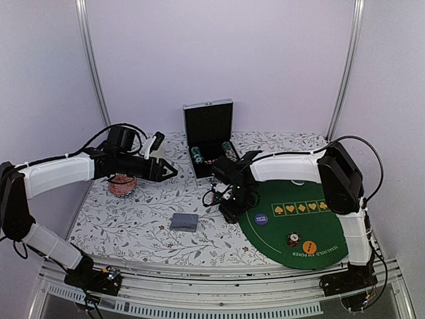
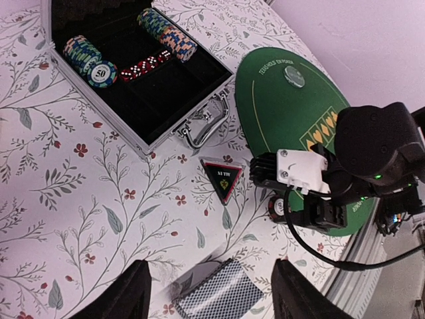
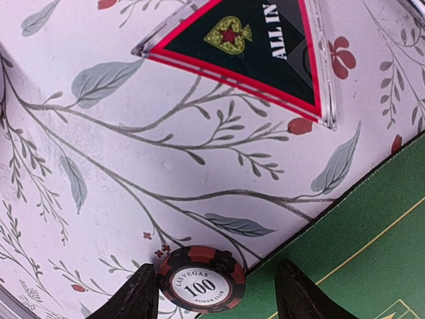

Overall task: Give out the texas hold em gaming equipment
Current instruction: Pick up the pile of poker chips from the center of the board, then place the poker chips pile on the poker chips pile, then adjust the poker chips pile in the big blind area.

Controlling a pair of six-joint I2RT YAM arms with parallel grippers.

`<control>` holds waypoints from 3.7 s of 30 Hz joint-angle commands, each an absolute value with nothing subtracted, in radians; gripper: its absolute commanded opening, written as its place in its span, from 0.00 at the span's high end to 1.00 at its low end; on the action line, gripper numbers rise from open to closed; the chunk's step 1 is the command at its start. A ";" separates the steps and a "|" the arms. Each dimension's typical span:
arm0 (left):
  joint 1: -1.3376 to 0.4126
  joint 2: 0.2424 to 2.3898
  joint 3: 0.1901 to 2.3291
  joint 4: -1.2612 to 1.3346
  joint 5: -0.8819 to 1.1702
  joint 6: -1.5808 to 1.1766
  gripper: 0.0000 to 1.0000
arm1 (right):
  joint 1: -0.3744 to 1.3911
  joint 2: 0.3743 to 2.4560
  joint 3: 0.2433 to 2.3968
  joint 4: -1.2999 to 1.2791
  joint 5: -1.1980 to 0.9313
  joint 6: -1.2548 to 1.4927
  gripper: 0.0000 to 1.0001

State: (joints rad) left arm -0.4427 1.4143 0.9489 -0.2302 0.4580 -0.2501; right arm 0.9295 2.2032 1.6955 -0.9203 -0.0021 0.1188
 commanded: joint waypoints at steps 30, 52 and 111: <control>-0.422 1.429 0.939 -0.241 0.475 -0.229 0.36 | 1.008 2.224 1.731 -0.949 -0.089 0.125 0.78; -0.416 1.433 0.958 -0.255 0.493 -0.208 0.36 | 0.793 1.469 1.032 -1.107 -0.005 0.580 0.85; -0.410 1.411 0.950 -0.272 0.487 -0.192 0.36 | 0.743 1.612 0.888 -0.909 -0.033 0.518 0.10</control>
State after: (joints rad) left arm -0.4240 1.4227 0.9489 -0.2604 0.4847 -0.2089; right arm 0.7509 1.5780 0.9028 -0.9516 -0.0166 0.5339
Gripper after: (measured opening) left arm 0.637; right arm 0.911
